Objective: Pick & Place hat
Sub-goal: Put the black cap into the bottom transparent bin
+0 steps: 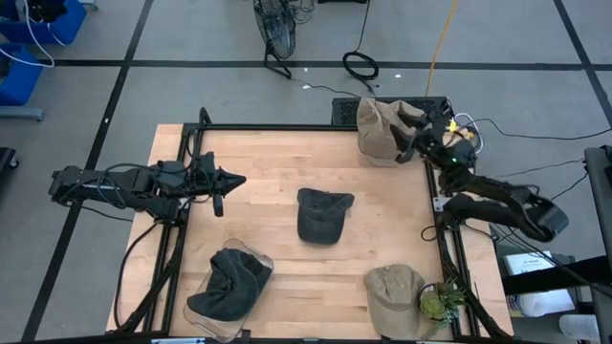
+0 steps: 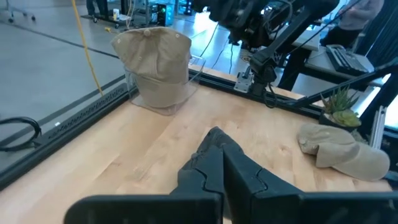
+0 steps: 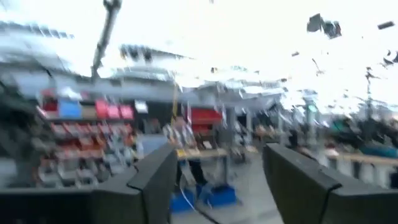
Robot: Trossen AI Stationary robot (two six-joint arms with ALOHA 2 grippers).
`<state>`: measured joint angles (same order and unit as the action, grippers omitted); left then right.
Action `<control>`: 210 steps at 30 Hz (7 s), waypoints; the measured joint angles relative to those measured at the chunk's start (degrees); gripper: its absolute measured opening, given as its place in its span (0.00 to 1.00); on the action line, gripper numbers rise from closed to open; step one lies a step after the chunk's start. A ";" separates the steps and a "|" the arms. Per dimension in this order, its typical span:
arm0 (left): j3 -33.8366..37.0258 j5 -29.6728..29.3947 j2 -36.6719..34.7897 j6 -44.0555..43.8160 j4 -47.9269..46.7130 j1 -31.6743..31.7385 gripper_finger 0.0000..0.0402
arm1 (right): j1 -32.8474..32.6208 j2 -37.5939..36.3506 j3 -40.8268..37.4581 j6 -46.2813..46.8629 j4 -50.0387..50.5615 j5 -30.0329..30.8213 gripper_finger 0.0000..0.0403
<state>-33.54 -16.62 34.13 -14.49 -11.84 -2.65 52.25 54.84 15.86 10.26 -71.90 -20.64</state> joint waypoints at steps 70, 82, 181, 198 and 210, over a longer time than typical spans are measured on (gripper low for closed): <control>-47.15 24.68 73.34 -28.18 -22.77 19.71 0.86 | -65.14 12.16 20.73 39.63 102.98 23.34 0.00; -47.08 28.07 80.39 -29.33 -23.91 18.23 0.73 | -65.11 9.27 20.28 37.32 102.84 23.52 0.00; -79.57 -30.10 69.76 -92.91 -76.23 -38.39 0.03 | -65.11 9.25 20.24 26.09 86.71 31.86 0.01; -79.54 -28.41 71.04 -99.87 -78.18 -47.17 0.03 | -64.96 9.36 20.24 26.54 83.93 37.04 0.01; -79.52 -30.48 71.04 -94.42 -78.18 -43.92 0.06 | -65.44 9.36 20.24 20.45 55.09 20.14 0.13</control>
<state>-113.06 -47.10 105.16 -108.91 -90.02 -46.57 -13.19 64.20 36.10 30.71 -16.81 -0.50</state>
